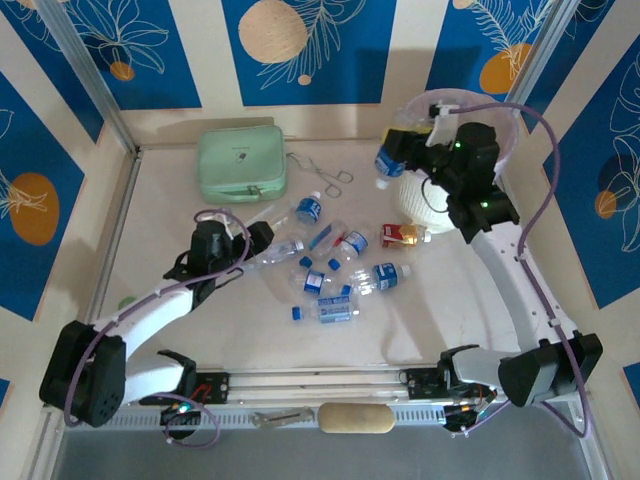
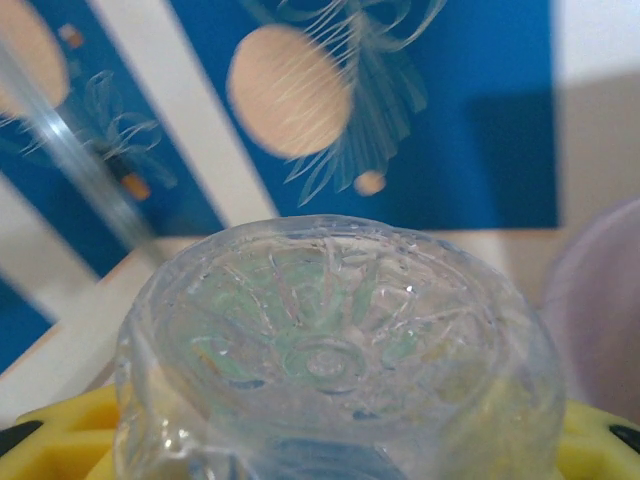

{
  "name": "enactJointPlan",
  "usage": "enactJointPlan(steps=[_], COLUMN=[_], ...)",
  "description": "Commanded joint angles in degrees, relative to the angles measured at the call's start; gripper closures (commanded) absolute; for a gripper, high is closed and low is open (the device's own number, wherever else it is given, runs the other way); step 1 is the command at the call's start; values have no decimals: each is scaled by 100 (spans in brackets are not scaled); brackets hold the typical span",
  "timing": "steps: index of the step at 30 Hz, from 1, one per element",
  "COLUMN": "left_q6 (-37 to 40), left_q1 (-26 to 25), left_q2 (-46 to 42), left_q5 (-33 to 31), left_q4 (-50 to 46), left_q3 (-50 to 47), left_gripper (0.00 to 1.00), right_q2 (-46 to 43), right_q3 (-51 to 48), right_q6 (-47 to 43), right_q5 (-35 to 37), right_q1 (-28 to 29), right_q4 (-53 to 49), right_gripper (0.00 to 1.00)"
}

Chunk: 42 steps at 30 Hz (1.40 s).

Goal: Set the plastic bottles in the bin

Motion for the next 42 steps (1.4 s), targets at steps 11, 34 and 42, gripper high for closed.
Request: enactJointPlan(steps=[11, 34, 42], left_q6=[422, 1082, 1178], left_q1=[-102, -424, -458], left_q2=[990, 550, 437], left_q5=[1452, 781, 855], left_q4=[-71, -1126, -1229], left_q3=[803, 979, 934], left_gripper=[1, 1, 1], right_q2=[886, 1931, 1558], right_q3=[625, 1109, 1263], right_q6=[-551, -349, -523], right_q5=[1573, 1029, 1017], right_q1=[-1293, -1685, -1413], right_q4=[1519, 368, 117], right_gripper=[49, 17, 1])
